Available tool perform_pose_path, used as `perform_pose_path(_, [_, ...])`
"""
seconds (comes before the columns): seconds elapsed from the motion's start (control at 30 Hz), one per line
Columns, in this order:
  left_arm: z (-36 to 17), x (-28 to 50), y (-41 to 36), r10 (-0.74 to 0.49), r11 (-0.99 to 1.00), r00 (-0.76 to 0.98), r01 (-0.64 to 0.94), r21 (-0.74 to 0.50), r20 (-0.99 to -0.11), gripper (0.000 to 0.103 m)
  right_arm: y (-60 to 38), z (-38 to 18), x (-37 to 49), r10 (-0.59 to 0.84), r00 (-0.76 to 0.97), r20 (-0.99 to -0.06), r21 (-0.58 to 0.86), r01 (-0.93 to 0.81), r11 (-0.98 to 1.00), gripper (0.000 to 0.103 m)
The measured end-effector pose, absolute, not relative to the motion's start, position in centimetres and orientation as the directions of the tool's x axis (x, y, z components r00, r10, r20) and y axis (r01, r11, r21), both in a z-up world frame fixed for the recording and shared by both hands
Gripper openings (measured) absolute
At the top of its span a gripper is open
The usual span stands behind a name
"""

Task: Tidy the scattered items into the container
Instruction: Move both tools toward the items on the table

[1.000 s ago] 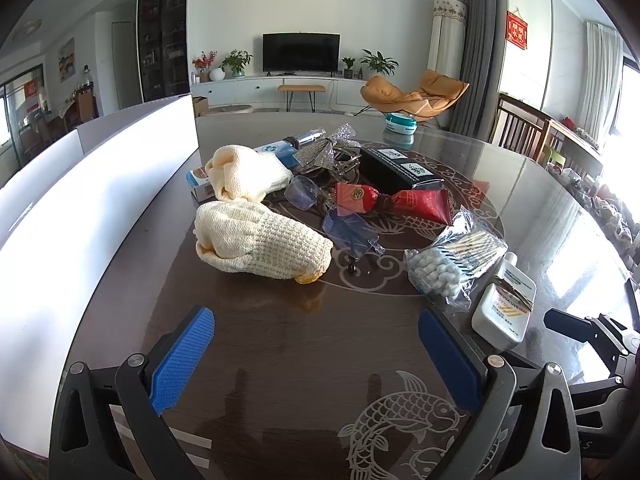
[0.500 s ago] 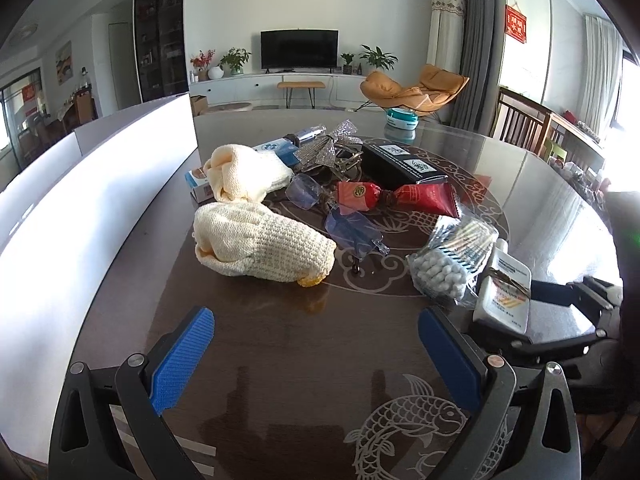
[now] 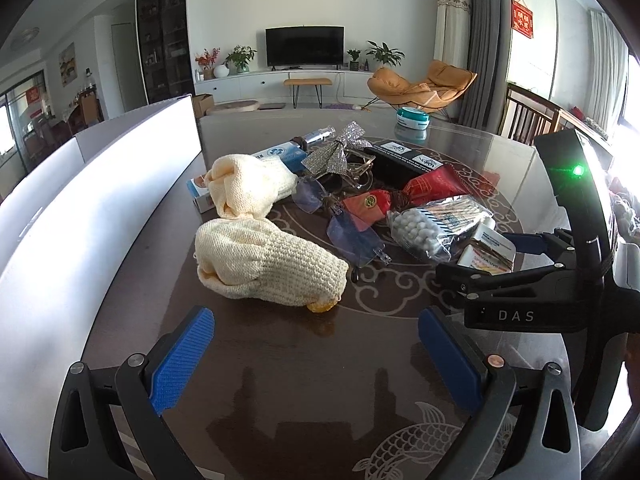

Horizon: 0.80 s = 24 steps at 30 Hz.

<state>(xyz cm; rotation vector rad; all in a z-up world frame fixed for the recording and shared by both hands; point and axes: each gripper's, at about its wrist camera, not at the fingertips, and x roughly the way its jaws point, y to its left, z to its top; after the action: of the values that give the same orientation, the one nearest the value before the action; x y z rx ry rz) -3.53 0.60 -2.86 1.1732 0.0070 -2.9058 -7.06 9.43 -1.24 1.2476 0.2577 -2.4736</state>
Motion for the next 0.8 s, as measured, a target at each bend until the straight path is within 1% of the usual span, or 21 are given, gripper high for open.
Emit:
perform_pose_path(0.5, [-3.35,-3.40,1.60,-0.038,-0.998,-0.713,-0.004,0.059,-0.700,0.103,9.45,-1.25,-7.05,-0.232,-0.547,-0.804,-0.001,0.393,-0.920,0.097])
perform_pose_path(0.8, [-3.42,-3.42,1.63,-0.044,-0.998,-0.719,0.001,0.062,-0.694,0.103,9.46,-1.26,-7.04,-0.232,-0.547,-0.804,-0.001,0.393,-0.920,0.097])
